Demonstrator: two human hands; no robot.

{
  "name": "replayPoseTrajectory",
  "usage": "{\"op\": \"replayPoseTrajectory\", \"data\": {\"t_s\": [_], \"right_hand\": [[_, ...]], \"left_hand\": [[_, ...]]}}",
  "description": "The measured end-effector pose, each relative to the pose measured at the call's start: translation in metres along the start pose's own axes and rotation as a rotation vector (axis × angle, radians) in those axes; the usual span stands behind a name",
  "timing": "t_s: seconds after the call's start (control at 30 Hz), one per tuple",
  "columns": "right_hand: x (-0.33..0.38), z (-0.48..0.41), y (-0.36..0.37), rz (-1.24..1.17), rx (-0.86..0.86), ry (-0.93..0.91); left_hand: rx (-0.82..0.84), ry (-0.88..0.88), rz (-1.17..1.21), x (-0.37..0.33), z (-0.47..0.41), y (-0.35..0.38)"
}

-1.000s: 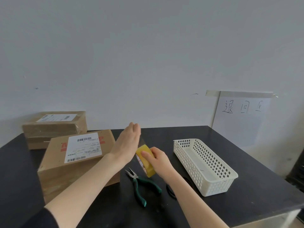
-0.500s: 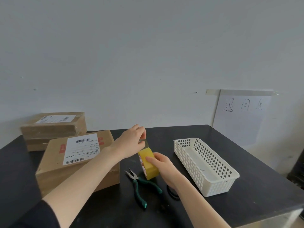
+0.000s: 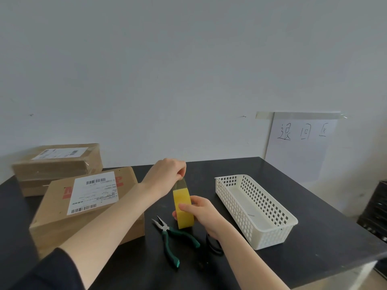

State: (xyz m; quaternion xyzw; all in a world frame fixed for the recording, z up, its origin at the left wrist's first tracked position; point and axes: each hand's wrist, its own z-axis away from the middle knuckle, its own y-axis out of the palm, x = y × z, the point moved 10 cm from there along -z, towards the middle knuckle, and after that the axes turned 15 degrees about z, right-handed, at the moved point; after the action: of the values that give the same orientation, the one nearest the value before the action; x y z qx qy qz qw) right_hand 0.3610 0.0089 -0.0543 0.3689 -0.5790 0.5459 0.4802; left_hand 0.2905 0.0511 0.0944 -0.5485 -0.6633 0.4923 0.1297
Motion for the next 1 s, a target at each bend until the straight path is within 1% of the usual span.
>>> {"op": "replayPoseTrajectory", "data": {"t_s": [0.07,0.13,0.2,0.3,0.37,0.5,0.6,0.73,0.83,0.93,1.0], "right_hand": [[0.000,-0.006,-0.004,-0.013,-0.056,0.028],[-0.001,-0.013,-0.010,-0.038,-0.113,0.082],[0.000,-0.018,-0.013,-0.056,-0.157,0.122],[0.002,-0.020,-0.015,-0.059,-0.192,0.118],[-0.001,-0.019,-0.015,-0.087,-0.181,0.111],[-0.009,-0.016,-0.012,-0.148,-0.099,0.082],[-0.009,-0.008,-0.013,-0.099,-0.037,0.034],[-0.010,0.003,-0.015,0.026,0.038,0.004],[-0.013,0.006,-0.016,0.070,0.030,0.026],[-0.007,0.005,-0.018,0.077,-0.019,0.047],[-0.008,-0.001,-0.018,0.084,-0.043,0.094]], "left_hand": [[-0.061,0.022,0.005,-0.007,-0.004,-0.011],[-0.118,0.079,0.000,-0.021,-0.010,-0.026],[-0.122,0.126,-0.022,-0.032,-0.015,-0.036],[-0.100,0.119,-0.045,-0.032,-0.019,-0.039],[-0.094,0.106,-0.037,-0.029,-0.019,-0.038],[-0.103,0.116,-0.041,-0.035,-0.021,-0.037],[-0.113,0.113,-0.041,-0.035,-0.022,-0.035],[-0.104,0.108,-0.040,-0.036,-0.023,-0.037],[-0.077,0.109,-0.033,-0.036,-0.022,-0.036],[-0.071,0.111,-0.010,-0.036,-0.021,-0.035],[-0.074,0.108,0.001,-0.037,-0.019,-0.033]]}}
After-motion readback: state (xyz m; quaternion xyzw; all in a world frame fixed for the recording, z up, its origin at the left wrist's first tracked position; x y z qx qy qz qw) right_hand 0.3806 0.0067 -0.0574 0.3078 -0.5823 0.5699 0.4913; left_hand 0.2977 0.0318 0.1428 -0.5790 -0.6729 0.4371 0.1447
